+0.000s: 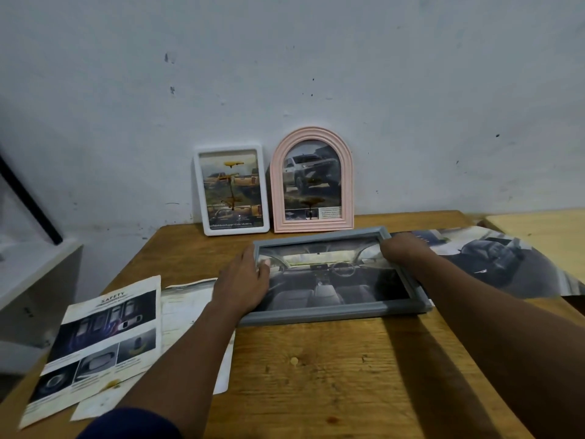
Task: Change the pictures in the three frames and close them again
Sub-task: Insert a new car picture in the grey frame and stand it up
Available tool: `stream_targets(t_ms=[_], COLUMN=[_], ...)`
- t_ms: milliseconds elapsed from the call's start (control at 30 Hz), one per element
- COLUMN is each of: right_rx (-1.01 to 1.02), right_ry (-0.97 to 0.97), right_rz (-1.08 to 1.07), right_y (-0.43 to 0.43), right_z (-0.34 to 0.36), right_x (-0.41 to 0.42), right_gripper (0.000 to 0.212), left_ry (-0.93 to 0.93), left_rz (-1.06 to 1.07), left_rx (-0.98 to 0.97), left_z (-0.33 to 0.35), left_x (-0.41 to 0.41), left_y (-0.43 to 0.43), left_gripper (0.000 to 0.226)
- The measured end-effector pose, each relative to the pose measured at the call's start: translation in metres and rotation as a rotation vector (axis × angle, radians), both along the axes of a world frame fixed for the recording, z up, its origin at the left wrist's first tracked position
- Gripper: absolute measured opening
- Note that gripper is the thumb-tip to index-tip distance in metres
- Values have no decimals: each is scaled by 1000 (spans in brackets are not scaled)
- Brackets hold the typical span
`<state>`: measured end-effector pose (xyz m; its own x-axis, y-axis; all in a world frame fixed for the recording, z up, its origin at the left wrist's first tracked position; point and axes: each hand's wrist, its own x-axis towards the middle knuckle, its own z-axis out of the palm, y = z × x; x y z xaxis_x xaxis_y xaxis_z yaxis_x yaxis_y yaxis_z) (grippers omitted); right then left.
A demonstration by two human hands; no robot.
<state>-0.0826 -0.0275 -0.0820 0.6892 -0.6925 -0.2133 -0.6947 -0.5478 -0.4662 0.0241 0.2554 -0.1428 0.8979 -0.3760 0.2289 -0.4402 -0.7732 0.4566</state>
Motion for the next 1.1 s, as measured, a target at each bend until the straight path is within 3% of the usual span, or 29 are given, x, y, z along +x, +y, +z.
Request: stream_targets(t_ms=[267,467,533,633,767,933,1100], right_rx=[74,376,438,537,502,718,745], right_ry=[-92,-326,-327,-406,-465,-496,-607], right_rz=[-112,-166,-131,-246,-224,-106,-172], right_y=[-8,-20,-23,-29,-36,-26,-28], right_z=[-6,-8,-6,-8,-13,2,7], right_x=[-2,-10,-11,-10,-9,-20,-10], right_gripper=[37,42,41,42,62,26,59], left_ry=[26,99,137,192,276,354,355], left_rz=[5,1,9,71,213,344,329], left_rx=[-49,-184,-266,-444,-698,-842,-853], left_z=[2,4,7,16,35,40,38], left_x=[-4,-7,-9,-8,4,15,13], left_y=[1,2,1,-2,-9,-7,-14], left_gripper=[59,56,55,56,54,48,43])
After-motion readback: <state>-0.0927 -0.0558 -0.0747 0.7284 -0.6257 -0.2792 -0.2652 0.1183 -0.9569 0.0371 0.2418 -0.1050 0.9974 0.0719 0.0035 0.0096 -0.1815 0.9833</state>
